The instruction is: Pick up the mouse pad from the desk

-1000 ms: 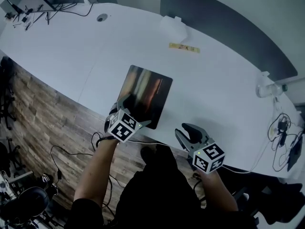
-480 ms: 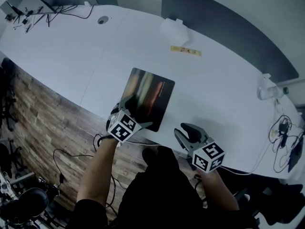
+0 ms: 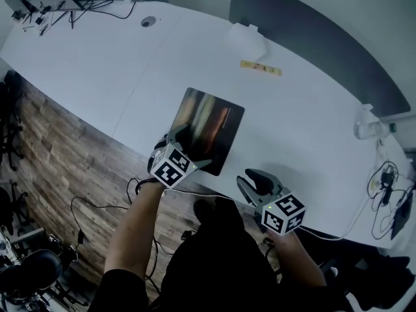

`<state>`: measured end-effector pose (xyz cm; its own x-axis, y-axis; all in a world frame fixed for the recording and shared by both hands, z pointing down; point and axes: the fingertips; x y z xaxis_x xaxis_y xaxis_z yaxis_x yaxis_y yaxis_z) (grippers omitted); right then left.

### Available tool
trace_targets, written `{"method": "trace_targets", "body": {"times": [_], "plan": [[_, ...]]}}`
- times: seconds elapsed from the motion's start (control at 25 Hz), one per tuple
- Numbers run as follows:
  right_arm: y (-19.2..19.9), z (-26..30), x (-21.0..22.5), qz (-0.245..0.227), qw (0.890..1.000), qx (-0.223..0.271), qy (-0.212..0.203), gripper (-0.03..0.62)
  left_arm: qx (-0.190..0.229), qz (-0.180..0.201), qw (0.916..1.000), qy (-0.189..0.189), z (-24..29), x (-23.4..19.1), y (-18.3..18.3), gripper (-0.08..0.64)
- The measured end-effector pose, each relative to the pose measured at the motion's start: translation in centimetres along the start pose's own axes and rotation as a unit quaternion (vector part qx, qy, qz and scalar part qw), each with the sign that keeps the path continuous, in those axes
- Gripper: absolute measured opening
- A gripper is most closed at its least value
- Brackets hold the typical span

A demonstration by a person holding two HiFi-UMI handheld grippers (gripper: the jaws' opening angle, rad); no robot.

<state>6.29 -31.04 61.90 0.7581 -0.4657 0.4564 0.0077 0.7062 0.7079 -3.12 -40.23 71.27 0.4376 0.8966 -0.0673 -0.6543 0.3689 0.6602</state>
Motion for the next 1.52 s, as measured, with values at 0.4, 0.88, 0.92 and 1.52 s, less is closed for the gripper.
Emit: {"method": "trace_targets", "body": {"times": [0.4, 0.88, 0.92, 1.52], "plan": [[1.3, -0.3, -0.1, 0.005, 1.000, -0.006, 0.000, 0.132, 0.012, -0.033, 0.9986, -0.039, -1.6, -3.2, -0.7, 0.262], [-0.9, -1.8, -0.2, -0.006, 1.000, 0.015, 0.003, 0.127, 0.010, -0.023, 0.9979, -0.061, -0.7, -0.8, -1.3, 0.041], [-1.2, -2.0, -0.3, -0.008, 1.000, 0.017, 0.004, 0.127, 0.012, -0.024, 0.9974, -0.067, -1.2, -0.6, -1.6, 0.040], [-4.2, -5.0, -5.6, -0.053, 0.998, 0.042, -0.001, 0.120, 0.103, -0.065, 0.9849, -0.123, -11.6, 2.0, -5.3, 0.034]]}}
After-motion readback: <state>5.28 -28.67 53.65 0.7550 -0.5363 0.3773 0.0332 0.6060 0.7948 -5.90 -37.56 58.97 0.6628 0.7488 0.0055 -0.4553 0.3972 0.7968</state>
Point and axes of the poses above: the fingertips, and each gripper's own axes: z forward along the fingers, x to its right, y out of its underside, and after that the axes turned 2 degrees about -x, right-handed
